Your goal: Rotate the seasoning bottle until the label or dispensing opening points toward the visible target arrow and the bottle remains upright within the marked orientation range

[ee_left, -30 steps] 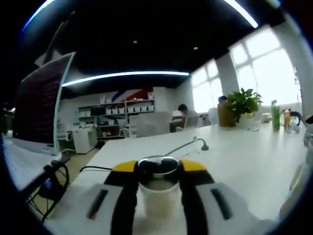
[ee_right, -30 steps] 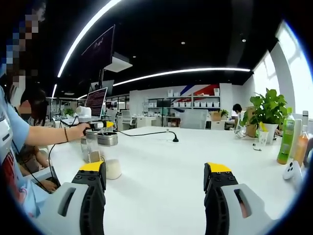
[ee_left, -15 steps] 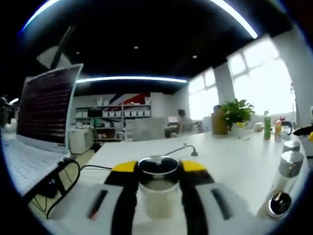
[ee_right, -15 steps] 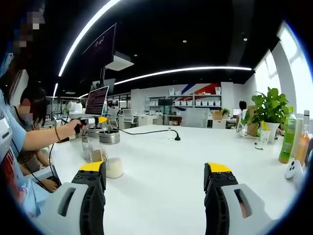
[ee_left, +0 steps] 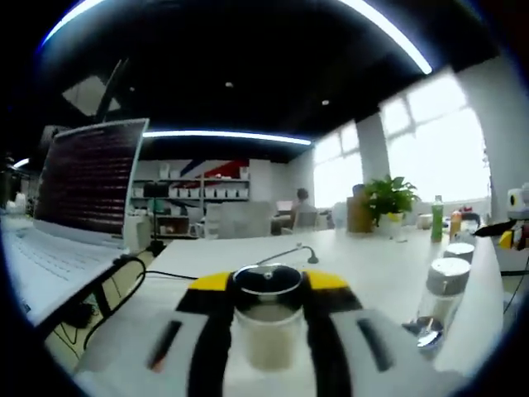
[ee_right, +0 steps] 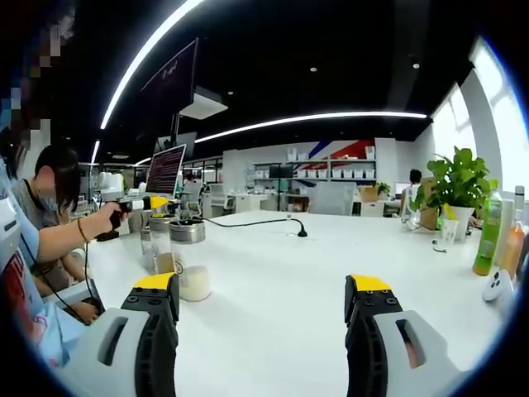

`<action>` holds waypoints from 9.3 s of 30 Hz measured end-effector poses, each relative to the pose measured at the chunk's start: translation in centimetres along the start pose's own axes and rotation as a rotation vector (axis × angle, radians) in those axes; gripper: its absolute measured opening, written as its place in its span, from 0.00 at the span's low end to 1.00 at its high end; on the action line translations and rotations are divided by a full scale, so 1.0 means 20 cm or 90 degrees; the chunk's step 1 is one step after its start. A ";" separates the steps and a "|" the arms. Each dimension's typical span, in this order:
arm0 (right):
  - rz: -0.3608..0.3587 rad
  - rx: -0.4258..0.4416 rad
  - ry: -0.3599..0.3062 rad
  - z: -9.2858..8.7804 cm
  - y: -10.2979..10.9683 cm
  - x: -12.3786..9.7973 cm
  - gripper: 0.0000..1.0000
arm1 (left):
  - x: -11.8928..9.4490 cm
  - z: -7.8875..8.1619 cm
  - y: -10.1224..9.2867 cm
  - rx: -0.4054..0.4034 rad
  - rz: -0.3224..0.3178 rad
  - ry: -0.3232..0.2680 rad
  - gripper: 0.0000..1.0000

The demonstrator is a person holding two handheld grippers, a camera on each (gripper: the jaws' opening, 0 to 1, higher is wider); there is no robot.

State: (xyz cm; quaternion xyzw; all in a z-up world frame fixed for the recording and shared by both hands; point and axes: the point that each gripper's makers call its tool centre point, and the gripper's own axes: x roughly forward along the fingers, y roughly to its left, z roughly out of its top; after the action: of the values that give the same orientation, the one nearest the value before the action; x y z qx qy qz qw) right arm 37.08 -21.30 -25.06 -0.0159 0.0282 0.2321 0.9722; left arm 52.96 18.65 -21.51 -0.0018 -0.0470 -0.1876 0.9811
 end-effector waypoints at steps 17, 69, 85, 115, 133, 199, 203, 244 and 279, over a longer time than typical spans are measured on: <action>-0.007 0.005 0.007 -0.02 0.00 0.00 0.86 | -0.27 -0.01 -0.17 -0.005 -0.019 -0.020 0.34; -0.004 -0.002 0.027 -0.07 0.00 0.02 0.83 | -0.39 -0.26 -0.24 0.009 0.045 -0.009 0.33; -0.007 -0.002 0.020 -0.06 -0.01 0.02 0.84 | -0.37 -0.26 -0.25 0.004 -0.003 -0.014 0.33; 0.045 0.012 -0.035 0.06 0.08 0.11 0.84 | -0.35 -0.27 -0.30 -0.001 -0.197 0.053 0.33; 0.058 0.012 -0.066 0.12 0.07 0.14 0.84 | -0.35 -0.27 -0.34 0.005 -0.303 0.068 0.33; 0.050 -0.051 -0.069 0.15 0.08 0.13 0.84 | -0.48 -0.13 -0.16 0.003 0.213 0.015 0.55; 0.042 -0.050 -0.076 0.17 0.07 0.12 0.84 | -0.46 -0.15 -0.21 0.006 0.205 0.020 0.55; 0.030 -0.036 -0.064 0.13 0.04 0.11 0.83 | -0.41 -0.23 -0.28 0.010 0.161 0.030 0.32; 0.021 -0.035 -0.054 0.10 0.06 0.09 0.83 | -0.40 -0.25 -0.27 0.044 -0.046 0.077 0.32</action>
State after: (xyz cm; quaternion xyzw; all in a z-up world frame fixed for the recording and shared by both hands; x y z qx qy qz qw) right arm 38.18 -19.25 -23.24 -0.0321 -0.0195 0.2493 0.9677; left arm 44.03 16.47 -27.29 0.0452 0.0061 -0.2206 0.9743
